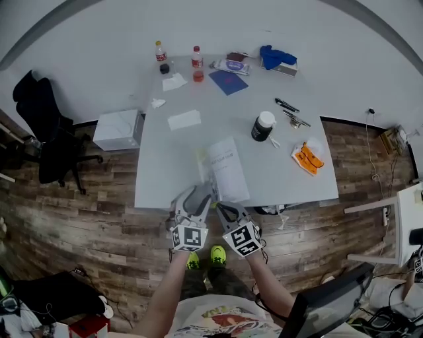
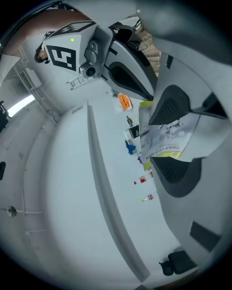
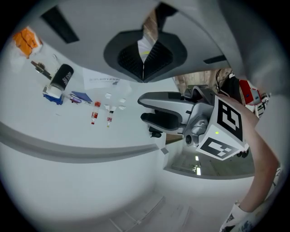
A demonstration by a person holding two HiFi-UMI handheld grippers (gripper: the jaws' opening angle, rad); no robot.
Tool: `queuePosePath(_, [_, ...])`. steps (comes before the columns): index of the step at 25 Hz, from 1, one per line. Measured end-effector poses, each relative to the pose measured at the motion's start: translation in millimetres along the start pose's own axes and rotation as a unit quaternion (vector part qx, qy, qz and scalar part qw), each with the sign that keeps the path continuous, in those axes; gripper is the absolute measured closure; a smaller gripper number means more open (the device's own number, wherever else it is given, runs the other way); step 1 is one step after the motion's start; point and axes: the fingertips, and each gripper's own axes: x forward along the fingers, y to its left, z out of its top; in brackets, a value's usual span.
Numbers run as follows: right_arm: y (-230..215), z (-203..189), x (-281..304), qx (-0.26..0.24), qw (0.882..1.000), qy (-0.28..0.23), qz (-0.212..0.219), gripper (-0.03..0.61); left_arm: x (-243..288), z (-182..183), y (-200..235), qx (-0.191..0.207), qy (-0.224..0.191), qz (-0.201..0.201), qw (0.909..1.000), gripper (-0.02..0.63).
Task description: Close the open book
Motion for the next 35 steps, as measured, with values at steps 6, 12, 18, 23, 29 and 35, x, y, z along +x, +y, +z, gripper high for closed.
queuePosePath(6, [-15.4, -0.3, -21.7, 0.019, 1.000, -0.008, -0.009, 0.557, -4.3, 23.4, -0.1, -0.055, -0.021, -0.016, 0.9982, 0.383])
queuePosePath(12, [-24.2, 15.6, -28.8, 0.036, 0.999, -0.032, -0.003, 0.557, -26.7, 39.4, -12.1, -0.134, -0.039, -0.072, 0.9876, 0.591])
queuePosePath(18, [-34.0, 33.2, -39.2, 0.023, 0.998, -0.052, -0.003, 0.557, -43.3, 52.1, -16.0, -0.188, -0.053, -0.074, 0.9780, 0.601])
queuePosePath(23, [-33.1, 41.9, -46.2, 0.025, 0.997, -0.068, 0.014, 0.557, -51.1, 55.6, -21.0, -0.224, -0.057, -0.080, 0.9696, 0.601])
queuePosePath(29, [-34.6, 48.3, -44.9, 0.022, 0.997, -0.073, 0.025, 0.557, -52.1, 55.9, -11.0, -0.249, -0.057, -0.059, 0.9651, 0.601])
queuePosePath(35, [-37.0, 64.9, -45.8, 0.014, 0.995, -0.098, 0.029, 0.557, -55.4, 62.5, 3.7, -0.253, -0.065, -0.039, 0.9646, 0.601])
